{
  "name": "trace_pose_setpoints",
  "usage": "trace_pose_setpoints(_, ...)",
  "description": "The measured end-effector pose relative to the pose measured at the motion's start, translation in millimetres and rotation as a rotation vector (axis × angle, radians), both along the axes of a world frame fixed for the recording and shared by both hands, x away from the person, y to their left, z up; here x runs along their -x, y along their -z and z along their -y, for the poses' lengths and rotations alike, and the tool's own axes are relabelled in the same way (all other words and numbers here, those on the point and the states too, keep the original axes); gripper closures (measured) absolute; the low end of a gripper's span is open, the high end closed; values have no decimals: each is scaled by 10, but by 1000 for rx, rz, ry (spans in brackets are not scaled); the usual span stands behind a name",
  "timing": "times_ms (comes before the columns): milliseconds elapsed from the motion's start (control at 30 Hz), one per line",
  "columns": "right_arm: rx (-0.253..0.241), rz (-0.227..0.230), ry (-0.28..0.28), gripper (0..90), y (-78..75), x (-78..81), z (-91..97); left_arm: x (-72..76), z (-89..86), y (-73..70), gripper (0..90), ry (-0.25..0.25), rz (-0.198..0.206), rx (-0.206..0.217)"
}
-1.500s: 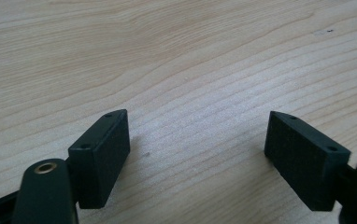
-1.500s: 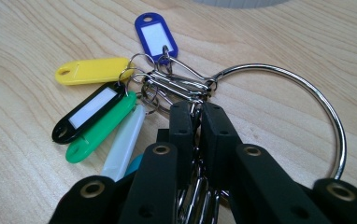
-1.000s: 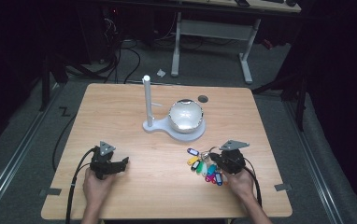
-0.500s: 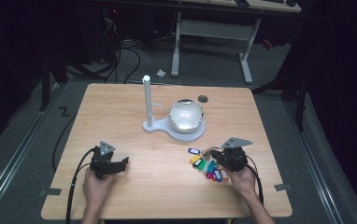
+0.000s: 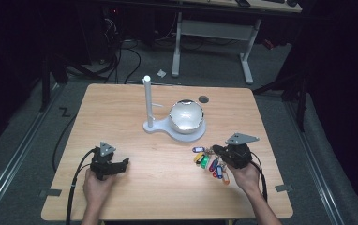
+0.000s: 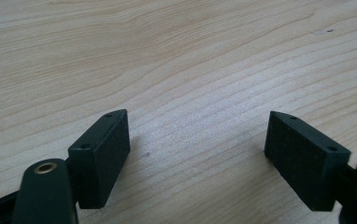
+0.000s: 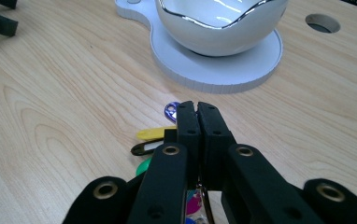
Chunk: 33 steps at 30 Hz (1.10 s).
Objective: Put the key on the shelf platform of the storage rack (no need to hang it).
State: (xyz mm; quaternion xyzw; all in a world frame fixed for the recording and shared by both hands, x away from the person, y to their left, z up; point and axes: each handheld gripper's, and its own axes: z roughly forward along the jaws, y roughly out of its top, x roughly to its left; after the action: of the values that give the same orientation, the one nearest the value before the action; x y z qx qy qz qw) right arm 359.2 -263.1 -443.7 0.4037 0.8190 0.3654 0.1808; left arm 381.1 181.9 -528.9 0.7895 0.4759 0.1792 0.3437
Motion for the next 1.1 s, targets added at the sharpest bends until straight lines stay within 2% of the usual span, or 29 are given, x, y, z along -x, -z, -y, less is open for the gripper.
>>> trace_pose_setpoints(767, 23, 55, -31, 893, -309, -71, -28, 0, 0, 0, 228, 0, 0, 0)
trace_pose_setpoints(1100, 18, 74, -50, 893, -463, -123, -43, 0, 0, 0, 227, 0, 0, 0)
